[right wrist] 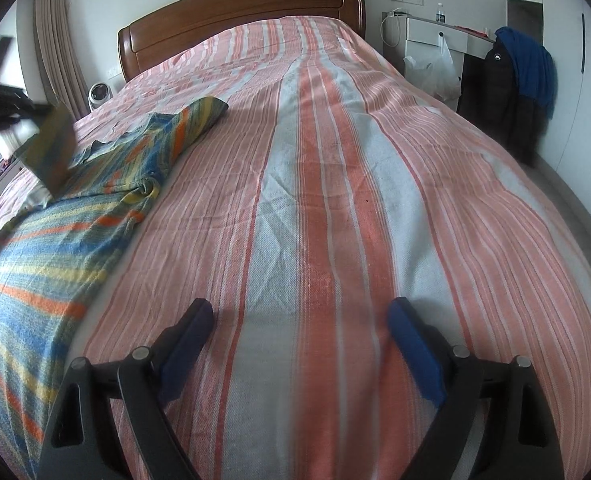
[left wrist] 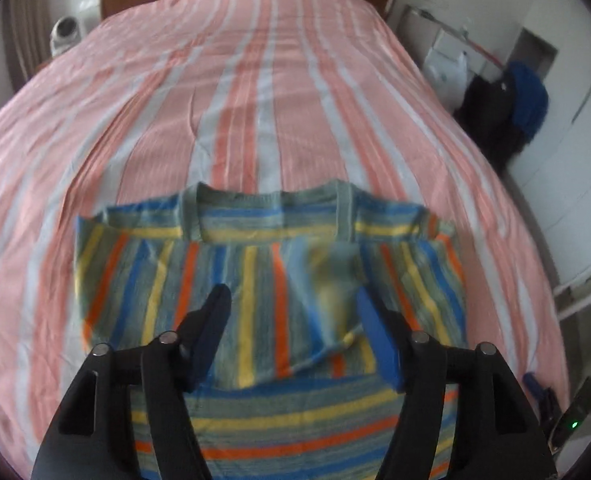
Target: Fold small clothes
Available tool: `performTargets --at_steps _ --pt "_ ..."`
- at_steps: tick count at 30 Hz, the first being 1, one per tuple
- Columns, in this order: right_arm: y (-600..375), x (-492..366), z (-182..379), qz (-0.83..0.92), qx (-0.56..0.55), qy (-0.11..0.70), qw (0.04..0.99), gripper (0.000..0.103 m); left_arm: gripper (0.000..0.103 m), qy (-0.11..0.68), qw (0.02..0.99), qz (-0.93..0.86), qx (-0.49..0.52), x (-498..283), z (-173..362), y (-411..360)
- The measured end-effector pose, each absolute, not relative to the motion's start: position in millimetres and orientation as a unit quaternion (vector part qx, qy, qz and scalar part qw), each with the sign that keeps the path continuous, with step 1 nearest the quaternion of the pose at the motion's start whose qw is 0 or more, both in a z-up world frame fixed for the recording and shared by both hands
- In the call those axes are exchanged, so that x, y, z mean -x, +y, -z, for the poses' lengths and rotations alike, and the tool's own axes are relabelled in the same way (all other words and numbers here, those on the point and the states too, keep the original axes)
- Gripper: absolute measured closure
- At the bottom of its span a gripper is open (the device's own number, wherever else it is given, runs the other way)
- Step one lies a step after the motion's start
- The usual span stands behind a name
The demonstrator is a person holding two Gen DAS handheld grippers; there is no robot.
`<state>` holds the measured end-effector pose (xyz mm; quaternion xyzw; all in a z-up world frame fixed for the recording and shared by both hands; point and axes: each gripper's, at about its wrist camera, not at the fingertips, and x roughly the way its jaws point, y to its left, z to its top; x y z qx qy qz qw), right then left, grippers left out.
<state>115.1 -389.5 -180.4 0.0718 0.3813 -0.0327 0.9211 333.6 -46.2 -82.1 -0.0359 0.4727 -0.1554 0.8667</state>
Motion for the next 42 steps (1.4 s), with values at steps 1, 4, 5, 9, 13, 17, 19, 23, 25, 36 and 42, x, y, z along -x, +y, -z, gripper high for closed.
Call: performTargets --at_steps 1,4,5,9,13,17,19,23,25,36,42 --pt "-389.8 -114.9 180.4 0.032 -0.072 0.381 0.921 0.014 0.036 0.473 0.866 0.152 0.055 -335.8 81.7 -30.7" --pt "-390.5 -114.3 180.5 0.031 -0.074 0.38 0.922 0.014 0.035 0.47 0.872 0.108 0.084 -346.2 79.4 15.2" --pt "-390.2 -114.3 180.6 0.031 -0.073 0.38 0.921 0.014 0.033 0.471 0.874 0.083 0.085 -349.2 81.1 33.7" --pt "-389.1 -114.4 180.2 0.032 -0.071 0.381 0.921 0.014 0.032 0.507 0.858 0.033 0.074 -351.7 113.0 77.8" --pt "-388.2 -114.2 180.0 0.033 -0.069 0.381 0.921 0.014 0.047 0.536 0.837 0.051 0.098 -341.2 141.8 96.3" --pt "-388.4 -116.3 180.3 0.033 -0.067 0.382 0.921 0.014 0.099 0.542 0.83 0.095 0.09 -339.0 147.3 87.8" --pt "-388.3 -116.2 180.3 0.033 -0.067 0.382 0.921 0.014 0.1 0.515 0.854 0.068 0.039 -331.4 138.3 82.8" --pt "-388.1 -116.2 180.2 0.033 -0.067 0.382 0.921 0.014 0.101 0.519 0.851 0.016 0.077 -334.9 148.5 118.6" --pt "-388.3 -116.0 180.2 0.033 -0.067 0.382 0.921 0.014 0.1 0.526 0.846 0.025 0.084 -333.3 155.6 121.8" --pt "-387.8 -116.0 180.0 0.033 -0.068 0.382 0.921 0.013 0.029 0.476 0.879 0.026 0.005 -318.4 127.8 93.1" --pt "-387.9 -116.1 180.1 0.033 -0.068 0.382 0.921 0.013 0.019 0.503 0.864 -0.021 0.001 -310.5 161.2 120.2"
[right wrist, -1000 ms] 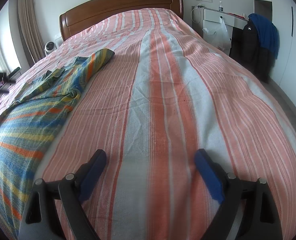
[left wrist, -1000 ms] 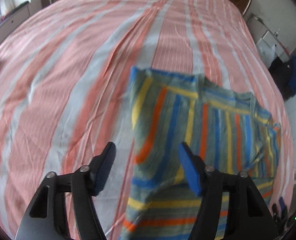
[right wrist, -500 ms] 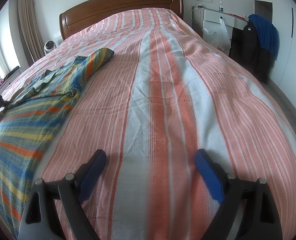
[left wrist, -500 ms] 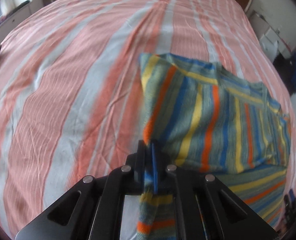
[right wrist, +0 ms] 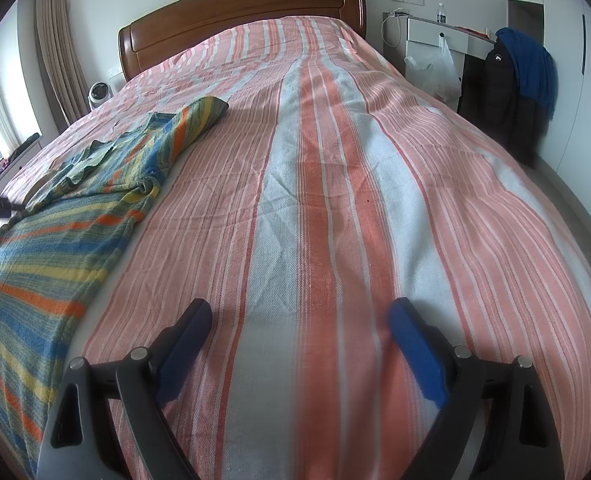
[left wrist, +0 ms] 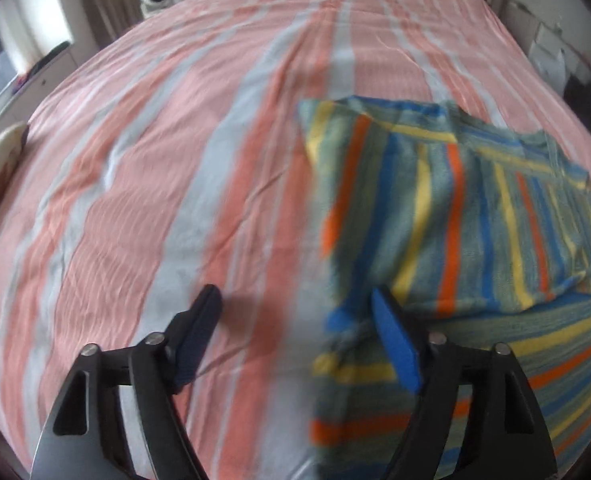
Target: Fold small clothes
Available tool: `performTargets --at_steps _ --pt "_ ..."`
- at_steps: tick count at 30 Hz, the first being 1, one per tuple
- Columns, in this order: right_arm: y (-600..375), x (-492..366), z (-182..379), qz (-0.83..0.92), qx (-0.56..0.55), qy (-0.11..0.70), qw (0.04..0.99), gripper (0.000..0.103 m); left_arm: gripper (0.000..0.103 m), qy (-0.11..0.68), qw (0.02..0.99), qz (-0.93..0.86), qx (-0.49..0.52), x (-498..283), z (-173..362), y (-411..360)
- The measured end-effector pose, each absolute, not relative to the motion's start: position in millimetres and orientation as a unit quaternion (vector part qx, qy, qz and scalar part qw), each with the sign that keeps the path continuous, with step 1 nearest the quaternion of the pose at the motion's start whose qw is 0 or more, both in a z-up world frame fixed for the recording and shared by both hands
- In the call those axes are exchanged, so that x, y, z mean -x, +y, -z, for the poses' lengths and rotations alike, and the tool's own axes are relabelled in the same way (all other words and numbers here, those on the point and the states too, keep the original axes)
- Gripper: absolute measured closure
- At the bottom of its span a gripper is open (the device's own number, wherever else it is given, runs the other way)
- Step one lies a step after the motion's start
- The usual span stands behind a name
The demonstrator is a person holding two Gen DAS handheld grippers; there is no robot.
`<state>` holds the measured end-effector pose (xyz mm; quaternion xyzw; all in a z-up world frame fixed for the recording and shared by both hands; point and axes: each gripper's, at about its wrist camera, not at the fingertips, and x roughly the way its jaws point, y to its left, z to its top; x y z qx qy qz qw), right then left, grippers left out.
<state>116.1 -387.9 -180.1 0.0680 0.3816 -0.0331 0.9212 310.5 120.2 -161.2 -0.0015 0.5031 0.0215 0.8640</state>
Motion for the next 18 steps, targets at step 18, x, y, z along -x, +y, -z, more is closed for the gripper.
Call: performTargets --at_steps 18 --pt "-385.9 -117.2 179.0 0.035 -0.064 0.383 0.921 0.013 0.01 0.471 0.882 0.001 -0.016 -133.7 164.3 123.1"
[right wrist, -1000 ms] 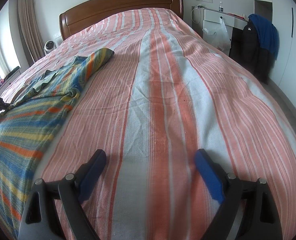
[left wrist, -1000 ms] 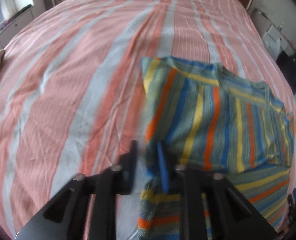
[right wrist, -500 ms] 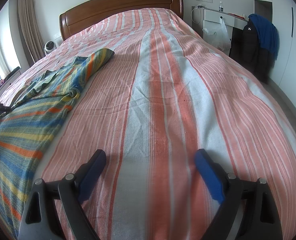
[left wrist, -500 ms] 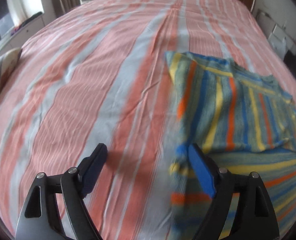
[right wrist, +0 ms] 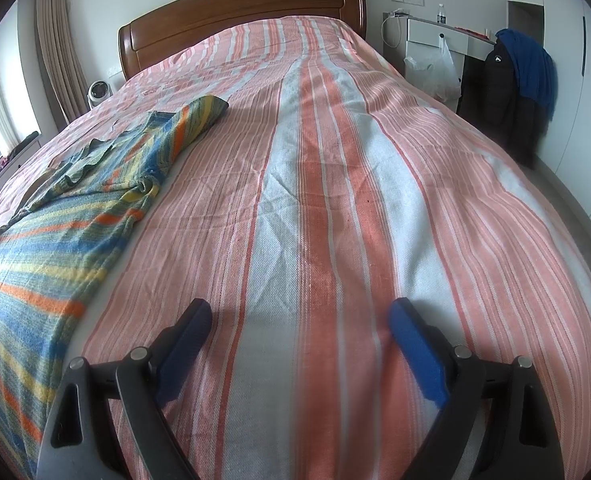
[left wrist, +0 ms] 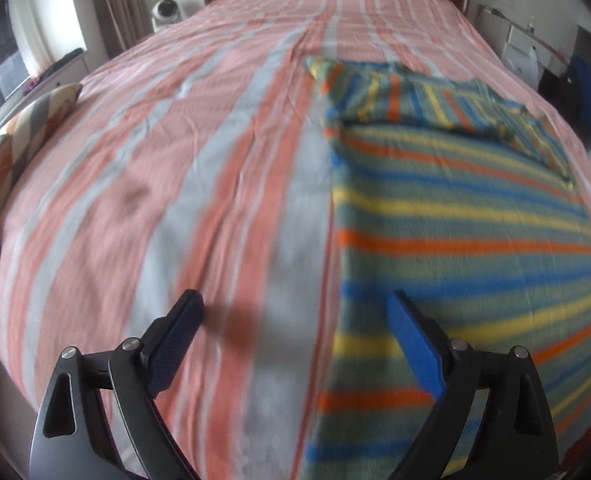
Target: Fold small clothes
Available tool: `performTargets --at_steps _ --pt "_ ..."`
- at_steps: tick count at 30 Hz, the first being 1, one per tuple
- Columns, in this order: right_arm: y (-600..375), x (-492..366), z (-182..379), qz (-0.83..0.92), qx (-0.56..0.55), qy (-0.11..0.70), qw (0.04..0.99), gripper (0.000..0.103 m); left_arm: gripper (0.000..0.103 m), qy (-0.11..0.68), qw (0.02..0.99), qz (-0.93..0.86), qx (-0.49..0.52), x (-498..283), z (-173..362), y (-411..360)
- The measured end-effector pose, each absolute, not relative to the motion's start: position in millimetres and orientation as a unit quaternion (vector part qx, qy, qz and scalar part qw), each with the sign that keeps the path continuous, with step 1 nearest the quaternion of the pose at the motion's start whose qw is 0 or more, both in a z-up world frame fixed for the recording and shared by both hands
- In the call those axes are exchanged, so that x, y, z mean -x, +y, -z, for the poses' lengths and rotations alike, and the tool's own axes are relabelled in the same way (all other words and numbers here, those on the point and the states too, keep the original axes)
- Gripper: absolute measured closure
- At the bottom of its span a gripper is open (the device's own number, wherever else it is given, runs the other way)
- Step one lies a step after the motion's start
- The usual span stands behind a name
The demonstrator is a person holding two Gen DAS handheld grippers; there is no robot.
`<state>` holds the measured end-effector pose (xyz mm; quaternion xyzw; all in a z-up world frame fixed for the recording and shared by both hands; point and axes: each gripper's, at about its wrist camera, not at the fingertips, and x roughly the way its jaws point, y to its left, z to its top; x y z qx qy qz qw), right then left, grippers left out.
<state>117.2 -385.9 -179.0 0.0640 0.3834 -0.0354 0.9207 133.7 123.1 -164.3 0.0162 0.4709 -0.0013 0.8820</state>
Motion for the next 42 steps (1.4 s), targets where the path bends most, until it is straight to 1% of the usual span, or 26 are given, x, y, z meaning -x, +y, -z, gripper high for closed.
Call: performTargets --at_steps 9,12,16,18,22,23,24,25,26,28,29,30,31,32,33,34,36,38,42 --pt "-385.5 -119.4 178.9 0.037 -0.061 0.389 0.919 0.013 0.009 0.458 0.889 -0.003 -0.03 -65.5 156.1 131.2" --pt "-385.8 -118.2 170.3 0.027 -0.062 0.402 0.913 0.013 0.009 0.459 0.888 -0.004 -0.036 -46.5 155.9 140.5" --pt "-368.7 -72.8 130.3 -0.046 -0.073 0.386 0.918 0.014 0.009 0.483 0.875 0.036 -0.015 -35.4 161.8 145.5" --pt "-351.5 -46.9 119.1 -0.096 -0.067 0.397 0.91 0.014 0.009 0.502 0.863 0.06 -0.013 -37.3 166.9 139.3" --pt "-318.7 13.5 119.8 -0.18 -0.084 0.441 0.875 0.014 0.013 0.539 0.839 0.068 -0.024 -45.6 181.6 130.1" --pt "-314.3 24.4 125.2 -0.186 -0.089 0.452 0.868 0.017 0.013 0.543 0.837 0.067 -0.025 -46.6 182.7 129.2" --pt "-309.8 33.4 132.2 -0.188 -0.093 0.462 0.862 0.018 0.016 0.545 0.835 0.067 -0.024 -46.5 182.7 128.3" --pt "-304.7 42.0 142.1 -0.186 -0.096 0.477 0.853 0.027 0.019 0.549 0.833 0.068 -0.022 -45.9 182.7 127.6" --pt "-301.1 46.5 149.0 -0.184 -0.099 0.488 0.847 0.041 0.025 0.556 0.828 0.072 -0.02 -45.1 183.1 126.6" --pt "-291.7 53.2 163.4 -0.192 -0.113 0.507 0.833 0.051 0.032 0.569 0.818 0.076 -0.024 -41.1 186.3 122.1" --pt "-286.3 53.9 169.0 -0.198 -0.113 0.51 0.829 0.053 0.042 0.574 0.815 0.078 -0.03 -39.0 188.2 118.6" --pt "-280.9 51.8 173.2 -0.2 -0.107 0.511 0.829 0.055 0.058 0.578 0.811 0.082 -0.036 -38.2 189.4 115.3" --pt "-277.5 48.6 176.6 -0.196 -0.103 0.513 0.83 0.061 0.071 0.584 0.806 0.088 -0.039 -37.9 190.9 112.0" --pt "-275.6 43.7 180.0 -0.192 -0.105 0.516 0.828 0.078 0.098 0.591 0.8 0.092 -0.038 -37.9 192.3 109.7" --pt "-275.5 38.9 182.7 -0.191 -0.109 0.521 0.825 0.092 0.098 0.593 0.799 0.094 -0.032 -37.8 191.9 109.4" --pt "-275.9 36.0 184.1 -0.191 -0.11 0.526 0.821 0.097 0.099 0.592 0.8 0.095 -0.025 -37.2 190.4 110.4" --pt "-279.3 35.7 178.5 -0.198 -0.118 0.524 0.82 0.097 0.1 0.589 0.801 0.103 0.002 -36.3 184.7 115.8" --pt "-286.1 39.2 168.1 -0.203 -0.136 0.515 0.822 0.097 0.1 0.577 0.806 0.122 0.055 -36.7 171.7 126.5" --pt "-308.0 31.7 141.0 -0.217 -0.199 0.47 0.832 0.097 0.1 0.522 0.829 0.152 0.134 -59.2 132.5 142.9"
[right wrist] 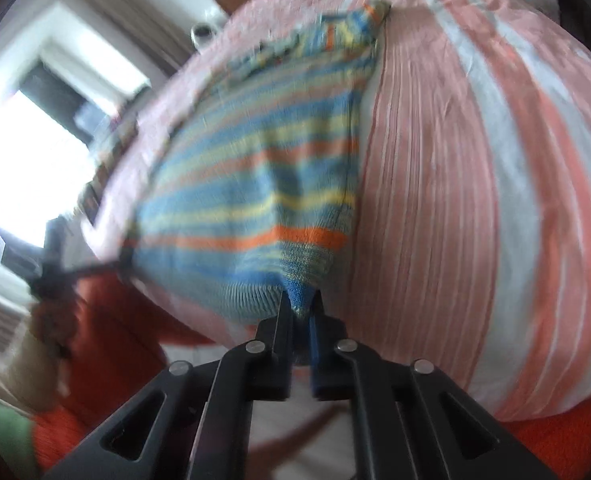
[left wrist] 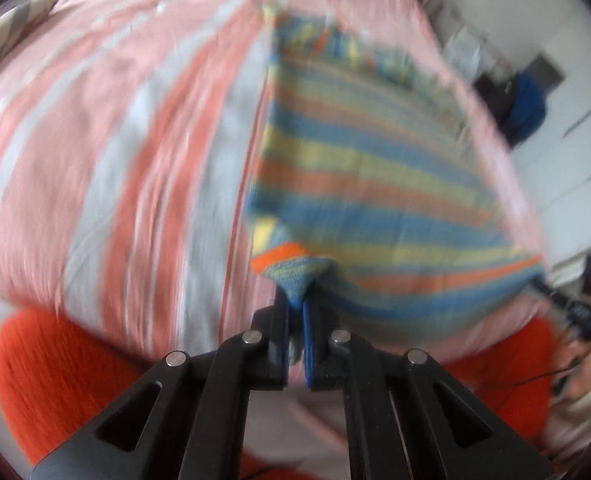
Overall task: Fold small clothes
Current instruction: 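Grasp the sweater hem with both grippers and lift it toward the collar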
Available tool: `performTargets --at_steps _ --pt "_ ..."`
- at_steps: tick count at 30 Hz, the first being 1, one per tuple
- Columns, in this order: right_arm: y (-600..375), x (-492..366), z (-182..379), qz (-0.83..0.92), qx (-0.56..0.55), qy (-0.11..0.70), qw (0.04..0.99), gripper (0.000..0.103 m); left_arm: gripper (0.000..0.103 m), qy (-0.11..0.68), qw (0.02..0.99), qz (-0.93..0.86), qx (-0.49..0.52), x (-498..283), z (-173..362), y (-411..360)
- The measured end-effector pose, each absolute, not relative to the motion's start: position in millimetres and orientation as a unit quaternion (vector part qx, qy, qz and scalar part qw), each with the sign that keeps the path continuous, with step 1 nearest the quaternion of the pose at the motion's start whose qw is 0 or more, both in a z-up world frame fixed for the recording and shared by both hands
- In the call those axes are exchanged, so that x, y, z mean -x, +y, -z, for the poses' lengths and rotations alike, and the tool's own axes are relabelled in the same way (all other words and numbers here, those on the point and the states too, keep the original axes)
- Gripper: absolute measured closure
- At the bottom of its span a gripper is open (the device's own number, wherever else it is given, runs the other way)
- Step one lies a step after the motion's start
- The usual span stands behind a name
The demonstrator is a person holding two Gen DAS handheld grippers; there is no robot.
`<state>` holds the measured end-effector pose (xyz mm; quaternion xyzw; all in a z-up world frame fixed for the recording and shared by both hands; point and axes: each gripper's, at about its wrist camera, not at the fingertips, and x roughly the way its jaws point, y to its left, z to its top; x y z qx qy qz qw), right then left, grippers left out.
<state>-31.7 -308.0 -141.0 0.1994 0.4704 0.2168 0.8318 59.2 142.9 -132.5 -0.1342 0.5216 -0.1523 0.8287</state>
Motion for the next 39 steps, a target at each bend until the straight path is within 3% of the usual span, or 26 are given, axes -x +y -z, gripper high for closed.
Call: performTargets --at_steps 8,13,20,23,24,27,28,29,32,35,39 --pt "-325.0 -82.8 91.1 -0.199 -0.183 0.394 0.879 0.097 0.1 0.449 0.868 0.147 0.153 -202.9 82.5 137.2" --pt "-331.6 -198.5 80.0 -0.169 -0.18 0.378 0.892 0.097 0.1 0.464 0.867 0.111 0.143 -321.5 94.1 124.0" --pt "-336.3 -317.0 100.9 -0.134 -0.18 0.399 0.889 0.097 0.099 0.483 0.863 0.076 0.124 -396.8 126.6 108.7" --pt "-339.1 -348.8 123.7 -0.13 -0.179 0.417 0.882 0.095 0.089 0.493 0.859 0.057 0.127 -418.7 147.0 108.9" --pt "-340.8 -357.6 132.5 -0.133 -0.188 0.426 0.875 0.093 0.079 0.492 0.859 0.05 0.135 -419.1 148.2 113.3" --pt "-353.7 -358.8 138.5 -0.136 -0.221 0.426 0.867 0.072 0.051 0.458 0.869 0.051 0.179 -400.7 134.1 134.8" --pt "-358.0 -353.7 131.0 -0.133 -0.217 0.416 0.873 0.062 0.049 0.442 0.877 0.058 0.178 -390.7 124.5 138.9" --pt "-362.2 -344.9 119.4 -0.129 -0.207 0.402 0.883 0.057 0.048 0.433 0.882 0.074 0.17 -380.5 115.4 139.6" --pt "-363.0 -325.2 87.5 -0.16 -0.184 0.405 0.881 0.057 0.042 0.434 0.881 0.145 0.121 -359.0 101.7 123.6" --pt "-341.0 -327.3 78.4 -0.22 -0.175 0.46 0.843 0.057 0.036 0.458 0.865 0.194 0.069 -338.7 110.4 97.6" --pt "-289.1 -367.3 123.8 -0.243 -0.171 0.574 0.763 0.053 0.036 0.487 0.849 0.204 0.034 -321.5 129.3 77.2"
